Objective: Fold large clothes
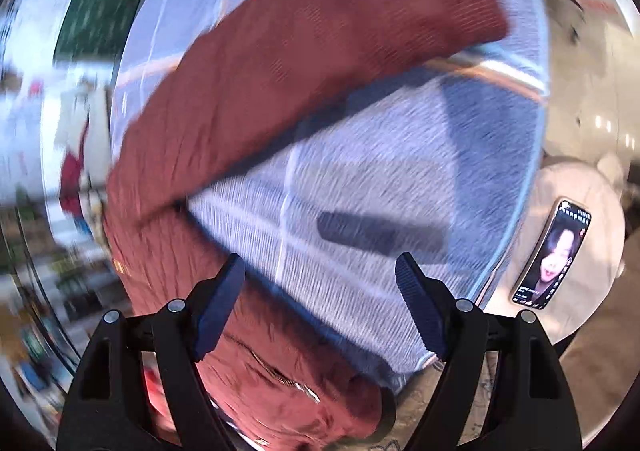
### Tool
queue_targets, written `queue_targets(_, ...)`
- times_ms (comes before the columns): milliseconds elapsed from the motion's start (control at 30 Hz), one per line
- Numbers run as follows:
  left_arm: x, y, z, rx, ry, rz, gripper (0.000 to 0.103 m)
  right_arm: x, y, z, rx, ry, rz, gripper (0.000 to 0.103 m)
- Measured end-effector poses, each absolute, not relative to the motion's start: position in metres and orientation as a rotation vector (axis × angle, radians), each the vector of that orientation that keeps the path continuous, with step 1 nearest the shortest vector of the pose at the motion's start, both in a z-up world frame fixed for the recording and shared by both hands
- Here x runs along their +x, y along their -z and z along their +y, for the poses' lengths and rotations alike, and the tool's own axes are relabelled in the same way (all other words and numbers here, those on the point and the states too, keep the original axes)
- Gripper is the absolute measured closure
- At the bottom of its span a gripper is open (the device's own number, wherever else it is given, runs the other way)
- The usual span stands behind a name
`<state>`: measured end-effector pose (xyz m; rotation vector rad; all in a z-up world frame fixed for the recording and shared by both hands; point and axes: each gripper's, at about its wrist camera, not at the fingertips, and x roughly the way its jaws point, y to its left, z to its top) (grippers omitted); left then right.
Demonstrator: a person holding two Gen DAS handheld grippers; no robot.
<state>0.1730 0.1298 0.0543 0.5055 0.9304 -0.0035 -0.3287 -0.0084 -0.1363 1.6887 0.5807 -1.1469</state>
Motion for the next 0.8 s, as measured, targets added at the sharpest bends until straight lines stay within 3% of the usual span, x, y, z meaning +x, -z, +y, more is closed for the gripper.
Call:
queue_targets(133,0.151,-0.028,0.098,0.416,0.171,1.033,0.006,-0.354,0.132,-0.025,1.688,1.234,0.479,0.025)
queue_targets(333,0.075,0.063,0.035,0.460,0.363,1.250,0.006,-0.378,0.134,-0.044,1.712,1.309,0.348,0.025)
queue_targets(500,0.020,0.089,0.003,0.593,0.499,1.237,0.006,-0.386,0.138,-0.054,1.710,1.327,0.305,0.026)
queue_targets(667,0.020,0.087,0.004,0.606,0.491,1.219,0.006,-0.384,0.136,-0.068,1.667,1.330,0.339,0.045)
queue_targets(733,0.027,0.087,0.013,0.542,0.465,1.259,0.006,-0.384,0.134,-0.071,1.645,1.339,0.375,0.065)
queue_targets(800,0.032,0.094,0.022,0.480,0.429,1.302,0.006,-0.380,0.129,-0.071,1.600,1.337,0.410,0.074)
